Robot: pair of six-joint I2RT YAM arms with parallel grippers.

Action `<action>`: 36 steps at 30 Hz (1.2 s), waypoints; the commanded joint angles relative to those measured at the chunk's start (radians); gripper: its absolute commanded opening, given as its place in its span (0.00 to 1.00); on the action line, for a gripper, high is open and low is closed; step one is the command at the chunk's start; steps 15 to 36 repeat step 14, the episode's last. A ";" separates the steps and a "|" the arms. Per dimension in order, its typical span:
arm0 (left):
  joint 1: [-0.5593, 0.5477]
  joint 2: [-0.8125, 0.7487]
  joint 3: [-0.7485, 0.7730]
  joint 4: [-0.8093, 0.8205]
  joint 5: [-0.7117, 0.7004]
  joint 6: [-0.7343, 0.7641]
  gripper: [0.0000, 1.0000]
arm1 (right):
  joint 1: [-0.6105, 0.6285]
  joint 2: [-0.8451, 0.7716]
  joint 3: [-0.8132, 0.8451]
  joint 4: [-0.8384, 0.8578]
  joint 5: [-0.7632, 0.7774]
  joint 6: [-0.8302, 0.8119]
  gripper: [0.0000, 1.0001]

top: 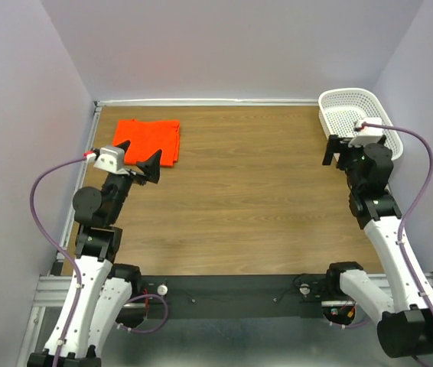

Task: Fold and stack the t-shirts
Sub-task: Reset both grippers

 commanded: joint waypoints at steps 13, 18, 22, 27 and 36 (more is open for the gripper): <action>-0.079 0.005 0.013 -0.106 -0.162 0.084 0.98 | -0.029 0.052 -0.062 0.104 0.272 0.162 1.00; -0.079 0.000 0.013 -0.106 -0.164 0.084 0.98 | -0.029 0.057 -0.062 0.104 0.264 0.148 1.00; -0.079 0.000 0.013 -0.106 -0.164 0.084 0.98 | -0.029 0.057 -0.062 0.104 0.264 0.148 1.00; -0.079 0.000 0.013 -0.106 -0.164 0.084 0.98 | -0.029 0.057 -0.062 0.104 0.264 0.148 1.00; -0.079 0.000 0.013 -0.106 -0.164 0.084 0.98 | -0.029 0.057 -0.062 0.104 0.264 0.148 1.00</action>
